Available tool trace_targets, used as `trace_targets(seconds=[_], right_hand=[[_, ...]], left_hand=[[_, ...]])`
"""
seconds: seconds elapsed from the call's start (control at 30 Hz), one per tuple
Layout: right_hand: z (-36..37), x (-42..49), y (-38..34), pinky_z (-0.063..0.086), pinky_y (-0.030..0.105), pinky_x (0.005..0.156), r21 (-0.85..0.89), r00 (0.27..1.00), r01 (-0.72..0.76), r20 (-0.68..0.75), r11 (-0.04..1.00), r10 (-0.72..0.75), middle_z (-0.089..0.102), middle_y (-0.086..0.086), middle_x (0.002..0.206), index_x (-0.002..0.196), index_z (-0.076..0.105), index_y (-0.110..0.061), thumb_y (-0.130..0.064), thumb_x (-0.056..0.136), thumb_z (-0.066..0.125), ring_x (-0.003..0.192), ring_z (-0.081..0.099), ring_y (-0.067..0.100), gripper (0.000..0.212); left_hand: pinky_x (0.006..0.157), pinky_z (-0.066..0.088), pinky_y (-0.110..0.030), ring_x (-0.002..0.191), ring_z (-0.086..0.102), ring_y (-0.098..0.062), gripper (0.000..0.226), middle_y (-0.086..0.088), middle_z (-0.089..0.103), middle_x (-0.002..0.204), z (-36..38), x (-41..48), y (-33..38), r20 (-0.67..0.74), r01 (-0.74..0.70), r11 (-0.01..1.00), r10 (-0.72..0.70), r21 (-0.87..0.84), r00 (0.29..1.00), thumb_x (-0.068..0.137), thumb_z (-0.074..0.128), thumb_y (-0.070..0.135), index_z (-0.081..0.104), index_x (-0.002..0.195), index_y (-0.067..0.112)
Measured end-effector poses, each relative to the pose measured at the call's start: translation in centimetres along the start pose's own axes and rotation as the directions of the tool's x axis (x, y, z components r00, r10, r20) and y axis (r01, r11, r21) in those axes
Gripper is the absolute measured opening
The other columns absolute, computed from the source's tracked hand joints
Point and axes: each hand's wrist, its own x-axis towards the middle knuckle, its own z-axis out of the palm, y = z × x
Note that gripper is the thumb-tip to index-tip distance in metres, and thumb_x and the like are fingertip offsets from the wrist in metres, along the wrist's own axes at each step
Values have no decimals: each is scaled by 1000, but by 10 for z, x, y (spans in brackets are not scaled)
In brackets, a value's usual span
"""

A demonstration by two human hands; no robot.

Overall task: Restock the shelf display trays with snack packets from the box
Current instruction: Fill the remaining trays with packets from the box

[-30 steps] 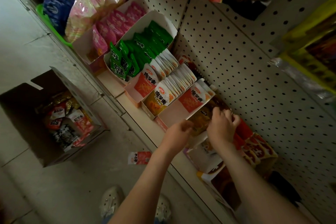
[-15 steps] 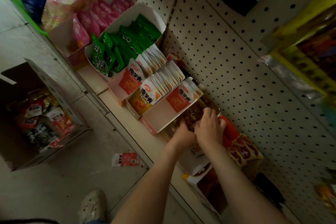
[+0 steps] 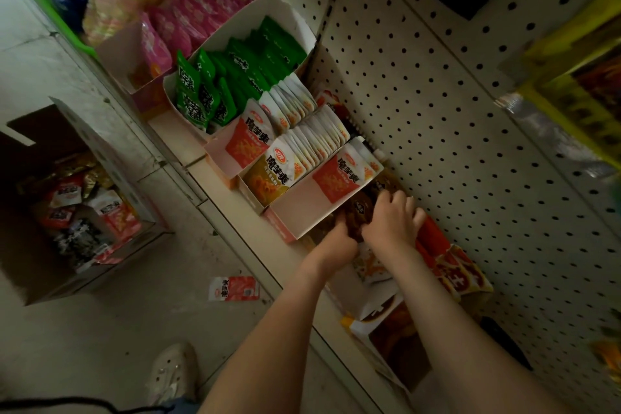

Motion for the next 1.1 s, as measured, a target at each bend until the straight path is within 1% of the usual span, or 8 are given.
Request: trace_targets(seconds=[0.17,0.27,0.47,0.67,0.77,0.87,1.0,1.1], right_hand=[[1,3,-2,24,36,101,1,999,18,-39,1000,-18,59,3,120,125,43,-15,-19,83,67,118,49,21,49],[2,0,4,23,37,103,2,992,7,-126,1000,-6,55,4,126,130,40,-15,-14,85,63,122,46,21,51],[6,-11,3,18,41,110,-74,996,13,-90,997,-19,39,4,139,137,32,-17,-20,86,61,132,32,21,59],[3,-38,-7,26,48,106,51,984,-15,-176,999,24,39,11,144,145,31,-13,-18,82,69,133,36,28,74],[7,-64,-30,45,46,84,190,914,141,-401,972,-54,58,15,118,128,49,-9,-10,70,72,106,53,33,62],[21,-100,-74,44,42,82,261,837,399,-496,879,-232,55,9,112,123,45,-13,-18,84,50,97,52,28,40],[57,-136,-141,47,29,86,337,792,603,-359,723,-494,62,6,108,118,55,-10,-20,84,47,99,55,19,37],[121,-140,-193,45,30,98,473,829,498,-15,727,-559,51,8,133,136,45,-10,-10,89,55,120,52,22,48]], left_hand=[[105,43,-38,127,47,-28,83,-11,44,143,-3,-1,-1,26,-18,999,17,41,1000,90,52,9,3,154,29],[104,43,-32,130,46,-24,75,-6,45,144,-3,-3,2,24,-44,998,42,53,999,91,53,9,15,152,30],[86,38,-23,123,51,-30,56,-13,52,137,-2,-6,9,-62,-73,980,85,185,994,93,54,16,33,145,17],[92,42,-22,122,54,-21,46,-5,56,136,-11,-30,10,-86,-139,957,166,254,982,96,51,23,43,141,18],[91,41,-15,114,58,-12,39,1,65,123,-30,-54,-2,-167,-235,939,281,249,945,92,50,8,58,129,17],[76,44,-9,91,62,-3,33,11,67,95,-69,-86,-35,-356,-250,947,308,200,882,87,50,1,66,107,21],[58,42,-12,66,60,2,22,11,65,76,-135,-111,-101,-554,-96,975,195,203,809,89,54,11,63,99,28],[59,43,-15,71,62,-2,19,8,65,82,-185,-109,-167,-591,93,973,50,209,805,91,53,18,59,107,26]])
